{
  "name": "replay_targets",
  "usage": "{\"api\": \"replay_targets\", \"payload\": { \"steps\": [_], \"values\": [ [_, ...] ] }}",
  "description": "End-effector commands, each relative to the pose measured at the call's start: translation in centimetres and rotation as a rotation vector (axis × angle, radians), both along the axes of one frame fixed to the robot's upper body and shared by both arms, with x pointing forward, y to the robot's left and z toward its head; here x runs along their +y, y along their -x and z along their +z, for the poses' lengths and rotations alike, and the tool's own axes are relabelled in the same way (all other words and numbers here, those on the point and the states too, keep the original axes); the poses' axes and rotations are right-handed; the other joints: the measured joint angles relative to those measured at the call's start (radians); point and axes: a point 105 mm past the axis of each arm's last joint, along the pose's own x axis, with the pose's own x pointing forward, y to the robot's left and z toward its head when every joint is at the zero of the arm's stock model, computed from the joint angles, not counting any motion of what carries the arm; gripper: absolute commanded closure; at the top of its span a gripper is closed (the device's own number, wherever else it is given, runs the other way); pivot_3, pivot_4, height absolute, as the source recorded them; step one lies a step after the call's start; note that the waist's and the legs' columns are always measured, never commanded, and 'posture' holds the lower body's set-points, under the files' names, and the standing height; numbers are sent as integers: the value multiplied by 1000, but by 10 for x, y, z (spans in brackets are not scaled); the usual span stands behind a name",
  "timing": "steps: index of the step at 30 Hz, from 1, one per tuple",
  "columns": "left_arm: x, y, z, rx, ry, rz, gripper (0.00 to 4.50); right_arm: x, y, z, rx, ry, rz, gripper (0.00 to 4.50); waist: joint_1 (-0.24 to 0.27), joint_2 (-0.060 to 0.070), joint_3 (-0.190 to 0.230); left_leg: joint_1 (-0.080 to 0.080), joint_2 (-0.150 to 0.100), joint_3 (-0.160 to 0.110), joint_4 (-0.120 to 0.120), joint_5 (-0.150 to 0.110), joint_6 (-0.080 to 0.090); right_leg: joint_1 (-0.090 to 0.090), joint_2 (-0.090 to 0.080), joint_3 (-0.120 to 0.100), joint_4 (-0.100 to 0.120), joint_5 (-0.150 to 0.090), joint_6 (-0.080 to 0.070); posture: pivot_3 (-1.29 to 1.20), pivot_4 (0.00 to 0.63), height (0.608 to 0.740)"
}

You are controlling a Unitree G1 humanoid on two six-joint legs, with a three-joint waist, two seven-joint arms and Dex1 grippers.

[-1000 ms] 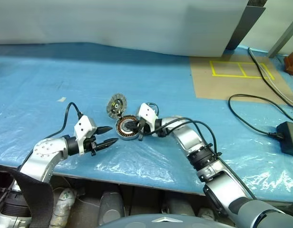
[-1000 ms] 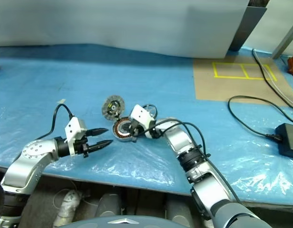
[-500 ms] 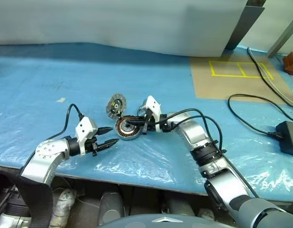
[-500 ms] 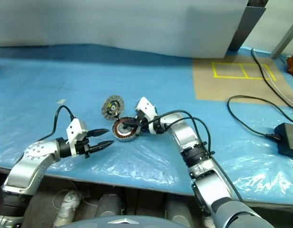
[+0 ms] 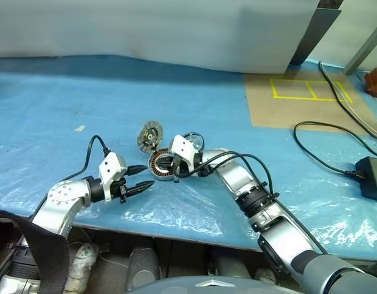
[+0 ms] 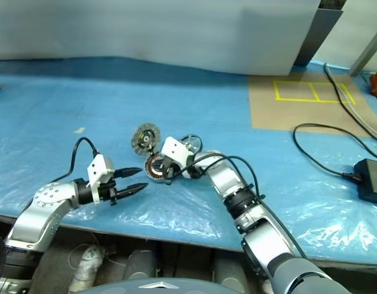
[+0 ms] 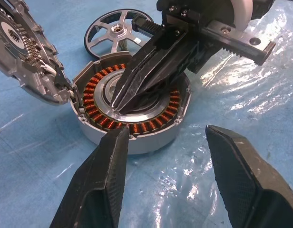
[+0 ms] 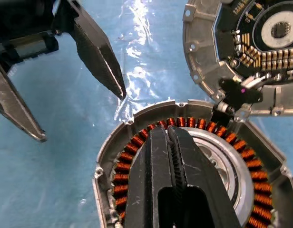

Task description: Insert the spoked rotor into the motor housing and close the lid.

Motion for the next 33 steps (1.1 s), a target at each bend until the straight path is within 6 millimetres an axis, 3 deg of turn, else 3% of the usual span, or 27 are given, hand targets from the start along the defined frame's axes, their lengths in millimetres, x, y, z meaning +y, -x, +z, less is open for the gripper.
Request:
{"api": "replay_targets", "payload": {
  "steps": [1, 6, 10, 12, 16, 26, 33],
  "values": [
    [-3, -1, 6, -33, 18, -16, 1804, -12, -5, 40, 24, -145, -7, 4479, 0, 0, 0, 0, 0, 0, 0, 0, 0, 0, 0, 0, 0, 0, 0, 0, 150, 740],
    [-7, -4, 10, -43, 38, -32, 1804, -44, -2, 70, -49, -122, -30, 4479, 5, 0, 0, -1, 0, 0, 0, 0, 0, 0, 0, 0, 0, 0, 0, 0, 150, 740],
    [-11, -10, 12, -52, 45, -37, 1804, -68, 0, 70, -137, 22, -54, 4479, 6, 0, 0, 0, 0, 0, -1, 0, 0, 0, 0, 0, -1, 0, 1, 0, 150, 740],
    [-15, -12, 12, -55, 49, -47, 1804, -75, -8, 74, -205, 86, -72, 4479, 3, 0, 0, 0, 0, 0, -1, 0, 0, 0, 0, 0, -1, 0, 1, 0, 150, 740],
    [-22, -16, 16, -69, 65, -50, 1804, -81, -29, 67, -458, 358, -34, 3552, -4, 0, 1, 0, -1, 1, 0, 0, 0, -1, 0, 2, 1, 0, 1, 0, 150, 740],
    [-32, -21, 26, -90, 72, -64, 1804, -73, -56, 72, -609, 538, 124, 70, 0, -2, 1, -3, 0, 1, 1, 1, 2, -3, 0, 0, 1, 0, 0, 0, 150, 740],
    [-40, -17, 22, -84, 84, -72, 1804, -76, -67, 60, -609, 617, 186, 70, -2, -2, 2, -3, 0, 1, 2, 2, 3, -3, 0, 0, 1, 0, 0, 0, 150, 740]
  ]
}}
